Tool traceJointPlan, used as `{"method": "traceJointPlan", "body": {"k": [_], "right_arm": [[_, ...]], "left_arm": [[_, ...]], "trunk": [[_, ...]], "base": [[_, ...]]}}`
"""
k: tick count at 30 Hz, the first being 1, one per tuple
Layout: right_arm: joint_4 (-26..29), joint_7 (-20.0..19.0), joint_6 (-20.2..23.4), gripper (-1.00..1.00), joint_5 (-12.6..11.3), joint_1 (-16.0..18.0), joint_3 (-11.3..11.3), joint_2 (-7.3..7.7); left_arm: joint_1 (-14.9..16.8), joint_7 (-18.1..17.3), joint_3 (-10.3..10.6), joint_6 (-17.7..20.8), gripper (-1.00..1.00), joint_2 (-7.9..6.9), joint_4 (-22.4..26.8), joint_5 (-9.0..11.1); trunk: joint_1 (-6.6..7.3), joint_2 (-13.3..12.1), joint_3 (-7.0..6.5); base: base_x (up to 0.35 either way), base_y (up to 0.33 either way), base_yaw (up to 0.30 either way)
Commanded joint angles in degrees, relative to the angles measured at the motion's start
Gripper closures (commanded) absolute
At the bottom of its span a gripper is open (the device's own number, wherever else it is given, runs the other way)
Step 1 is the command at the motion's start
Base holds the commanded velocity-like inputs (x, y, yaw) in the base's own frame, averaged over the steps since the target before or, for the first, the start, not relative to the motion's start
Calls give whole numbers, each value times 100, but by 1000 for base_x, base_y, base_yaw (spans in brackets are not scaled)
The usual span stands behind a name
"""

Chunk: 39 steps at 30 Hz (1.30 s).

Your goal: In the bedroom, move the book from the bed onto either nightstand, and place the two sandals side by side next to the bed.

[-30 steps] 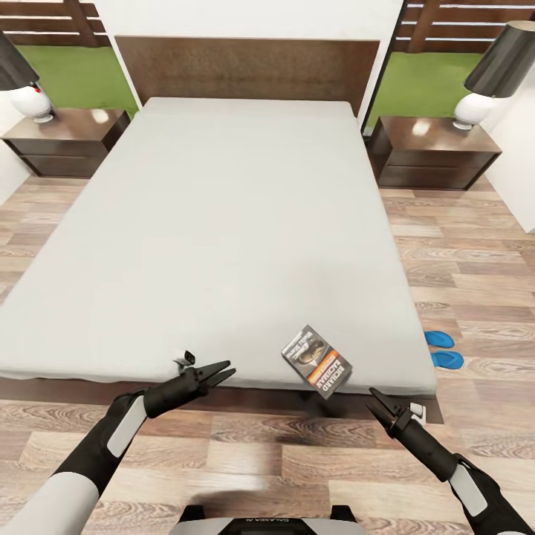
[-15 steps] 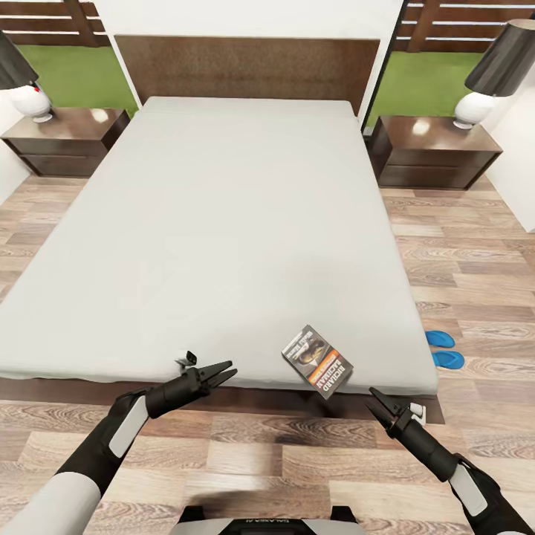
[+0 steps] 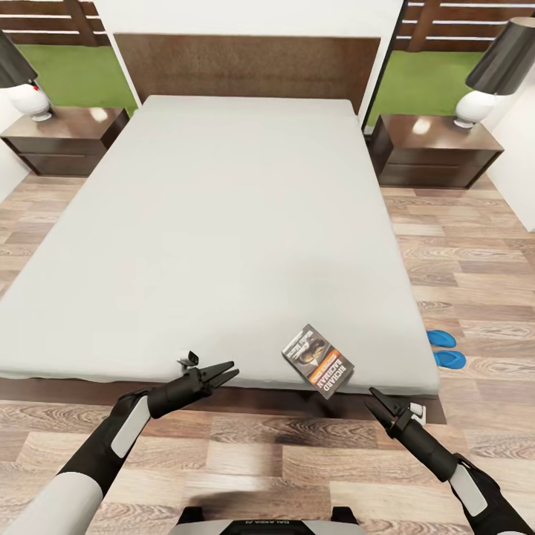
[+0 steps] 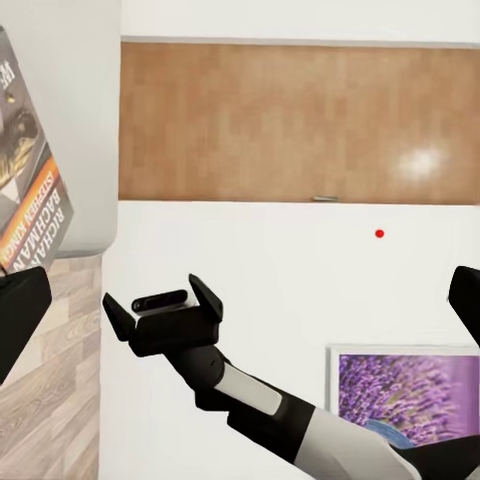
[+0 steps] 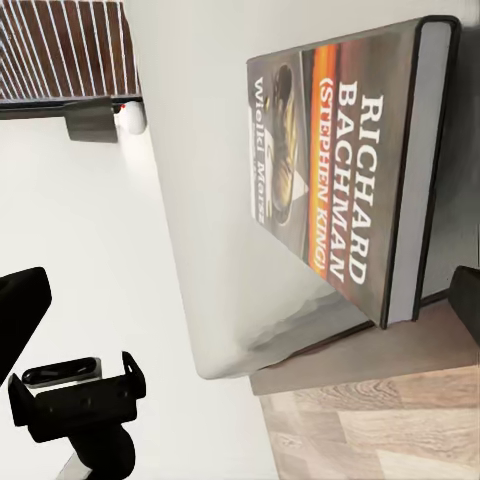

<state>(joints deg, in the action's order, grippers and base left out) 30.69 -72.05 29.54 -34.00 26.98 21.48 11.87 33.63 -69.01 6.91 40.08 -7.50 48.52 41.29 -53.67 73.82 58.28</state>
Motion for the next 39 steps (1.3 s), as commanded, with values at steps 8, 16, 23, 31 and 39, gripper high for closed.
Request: {"method": "traceJointPlan", "body": {"k": [8,16,23,31,39], "right_arm": [[-2,-11,52,-100,-18,4,6,-1],[-2,-11,52,-100,-18,3,6,-1],[-2,-11,52,-100,-18,3,6,-1],[-2,-11,52,-100,-18,5,6,-6],[-2,-11,52,-100,-18,5,6,-9]], "left_arm": [[3,2,20,51,-100,-6,-1,-20],[3,2,20,52,-100,-6,-1,-24],[3,-5,20,52,-100,-5,-1,-24],[3,6,27,45,-100,1,7,-60],[3,9,29,46,-100,30,8,-68]], "trunk": [[-66,124,57],[-66,124,57],[-66,124,57],[-66,124,57],[-66,124,57]], "base": [[0,0,0],[0,0,0],[0,0,0],[0,0,0],[0,0,0]]}}
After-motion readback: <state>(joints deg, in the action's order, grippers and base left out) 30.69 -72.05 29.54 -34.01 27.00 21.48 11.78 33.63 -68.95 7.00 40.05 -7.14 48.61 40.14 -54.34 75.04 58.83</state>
